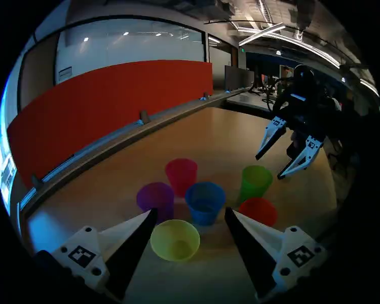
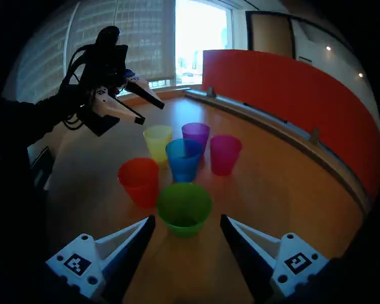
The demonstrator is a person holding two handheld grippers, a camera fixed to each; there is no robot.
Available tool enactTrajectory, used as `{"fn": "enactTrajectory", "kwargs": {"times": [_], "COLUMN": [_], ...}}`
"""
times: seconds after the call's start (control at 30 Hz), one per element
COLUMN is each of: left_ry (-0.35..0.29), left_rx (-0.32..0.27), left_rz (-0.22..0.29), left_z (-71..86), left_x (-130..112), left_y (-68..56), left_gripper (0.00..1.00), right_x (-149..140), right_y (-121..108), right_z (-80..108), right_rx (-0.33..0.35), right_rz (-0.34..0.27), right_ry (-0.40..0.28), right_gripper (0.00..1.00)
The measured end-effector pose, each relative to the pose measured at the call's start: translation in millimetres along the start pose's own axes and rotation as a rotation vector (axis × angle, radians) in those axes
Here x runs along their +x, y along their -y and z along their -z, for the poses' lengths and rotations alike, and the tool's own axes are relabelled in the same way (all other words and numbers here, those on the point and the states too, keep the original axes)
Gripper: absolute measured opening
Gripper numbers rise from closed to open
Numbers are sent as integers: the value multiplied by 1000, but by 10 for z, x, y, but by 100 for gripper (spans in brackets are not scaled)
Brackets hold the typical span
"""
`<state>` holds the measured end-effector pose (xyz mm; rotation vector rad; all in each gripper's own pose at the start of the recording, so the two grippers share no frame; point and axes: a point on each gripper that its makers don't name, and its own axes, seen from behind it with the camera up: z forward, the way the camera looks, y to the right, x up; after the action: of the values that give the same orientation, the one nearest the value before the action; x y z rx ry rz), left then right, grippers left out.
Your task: Pour water
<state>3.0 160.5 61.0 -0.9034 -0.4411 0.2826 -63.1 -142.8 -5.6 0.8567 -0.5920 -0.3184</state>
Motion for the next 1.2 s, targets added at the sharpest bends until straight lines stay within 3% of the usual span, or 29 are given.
{"fn": "enactTrajectory", "kwargs": {"times": [0.77, 0.87, 1.0, 1.2], "left_ry": [18, 21, 20, 26], "left_rx": [-19, -20, -24, -28], "left_rz": [3, 1, 3, 3], "left_z": [-119, -125, -131, -147], "left_x": [-80, -89, -88, -110], "left_y": [24, 27, 25, 26], "left_gripper": [99, 99, 99, 99], "right_x": [-70, -62, -54, -64], "right_y": [63, 55, 48, 59], "right_z": [-436, -462, -477, -464], "right_rx": [56, 55, 56, 65], "right_rz": [25, 30, 40, 46], "right_ry": [23, 20, 20, 21], "right_gripper": [100, 100, 92, 92]}}
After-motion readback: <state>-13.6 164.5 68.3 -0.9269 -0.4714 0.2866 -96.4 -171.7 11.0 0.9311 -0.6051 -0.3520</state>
